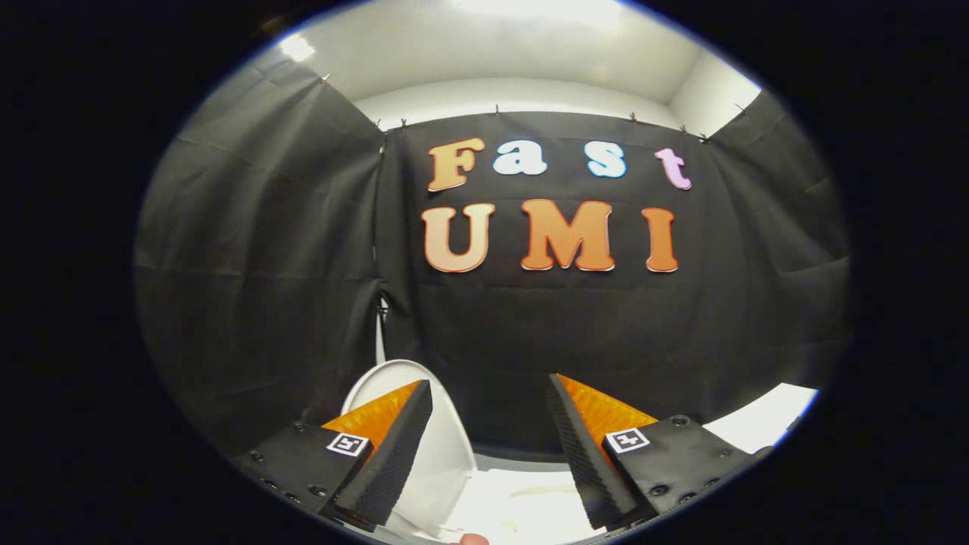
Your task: Open the toilet lid.
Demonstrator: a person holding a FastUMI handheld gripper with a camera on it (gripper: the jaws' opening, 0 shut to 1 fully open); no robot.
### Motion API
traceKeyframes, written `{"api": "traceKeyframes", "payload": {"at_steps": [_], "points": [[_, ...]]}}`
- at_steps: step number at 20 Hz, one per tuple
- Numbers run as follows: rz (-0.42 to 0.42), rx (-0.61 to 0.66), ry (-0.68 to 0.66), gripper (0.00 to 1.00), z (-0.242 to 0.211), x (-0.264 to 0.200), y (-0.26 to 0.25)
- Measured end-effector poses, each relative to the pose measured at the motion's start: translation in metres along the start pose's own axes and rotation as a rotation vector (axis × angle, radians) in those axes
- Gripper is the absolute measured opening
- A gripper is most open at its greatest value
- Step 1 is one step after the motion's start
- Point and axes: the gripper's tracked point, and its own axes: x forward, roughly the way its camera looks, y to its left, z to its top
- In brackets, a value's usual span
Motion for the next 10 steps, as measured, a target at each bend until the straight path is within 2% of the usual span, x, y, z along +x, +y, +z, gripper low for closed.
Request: {"api": "traceKeyframes", "payload": {"at_steps": [4, 10], "points": [[-0.050, -0.006, 0.008, 0.98, -0.002, -0.019, -0.059], [-0.087, -0.036, 0.059, 0.98, -0.038, -0.037, -0.131]]}}
